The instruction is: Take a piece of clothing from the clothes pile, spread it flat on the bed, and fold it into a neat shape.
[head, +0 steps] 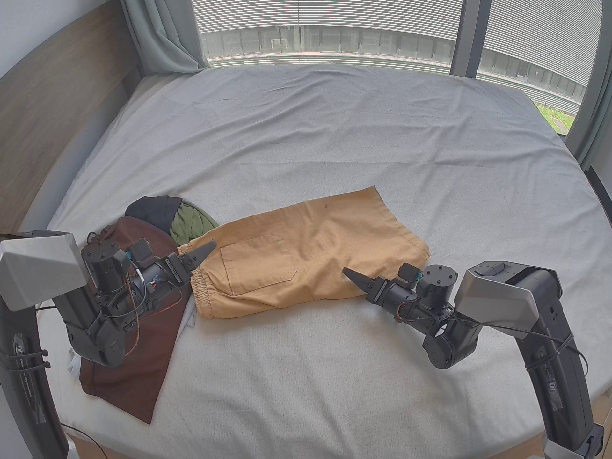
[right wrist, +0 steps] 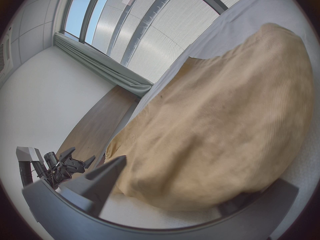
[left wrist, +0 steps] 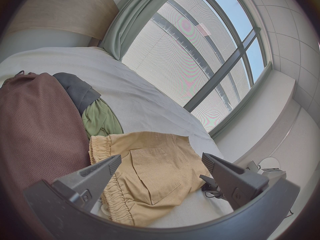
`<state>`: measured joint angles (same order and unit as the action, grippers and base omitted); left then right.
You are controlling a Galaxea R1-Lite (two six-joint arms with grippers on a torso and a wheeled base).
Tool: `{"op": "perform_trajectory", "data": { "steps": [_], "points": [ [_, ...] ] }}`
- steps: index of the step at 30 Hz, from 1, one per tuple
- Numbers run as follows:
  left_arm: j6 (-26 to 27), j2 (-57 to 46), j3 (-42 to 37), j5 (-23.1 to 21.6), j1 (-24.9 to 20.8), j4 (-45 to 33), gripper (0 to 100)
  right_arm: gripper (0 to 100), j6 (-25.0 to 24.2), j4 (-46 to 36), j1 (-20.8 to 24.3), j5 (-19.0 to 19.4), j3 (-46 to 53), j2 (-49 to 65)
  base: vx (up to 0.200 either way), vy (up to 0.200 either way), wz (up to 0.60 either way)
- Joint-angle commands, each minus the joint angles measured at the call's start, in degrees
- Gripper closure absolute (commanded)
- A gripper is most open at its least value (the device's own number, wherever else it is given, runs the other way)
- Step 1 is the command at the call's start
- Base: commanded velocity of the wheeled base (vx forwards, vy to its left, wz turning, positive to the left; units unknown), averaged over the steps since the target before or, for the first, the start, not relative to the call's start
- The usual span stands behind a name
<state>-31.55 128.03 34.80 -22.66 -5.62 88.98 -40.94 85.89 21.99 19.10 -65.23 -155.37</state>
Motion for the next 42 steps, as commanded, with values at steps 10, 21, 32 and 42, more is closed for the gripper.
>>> {"op": "perform_trajectory", "data": {
  "steps": [10, 21, 32, 42],
  "points": [
    [0.0, 0.12, -0.09, -0.01, -0.09, 0.14, 0, 100, -0.02, 0.06, 0.07, 0.15, 0.28, -0.55, 0.0, 0.0, 0.0],
    [0.0, 0.03, -0.09, -0.01, 0.08, 0.14, 0, 100, 0.24, 0.77, -0.55, 0.15, 7.49, 3.93, 0.0, 0.0, 0.0],
    [-0.09, -0.32, -0.26, -0.19, -0.18, 0.14, 0, 100, 0.95, 2.44, -0.46, 0.06, 17.68, 9.12, 0.0, 0.0, 0.0],
    [-0.09, -0.41, -0.7, -0.98, -0.62, 0.14, 0, 100, 3.32, 2.44, -0.11, -4.86, 29.11, 13.43, 0.0, 0.0, 0.0]
  ]
}}
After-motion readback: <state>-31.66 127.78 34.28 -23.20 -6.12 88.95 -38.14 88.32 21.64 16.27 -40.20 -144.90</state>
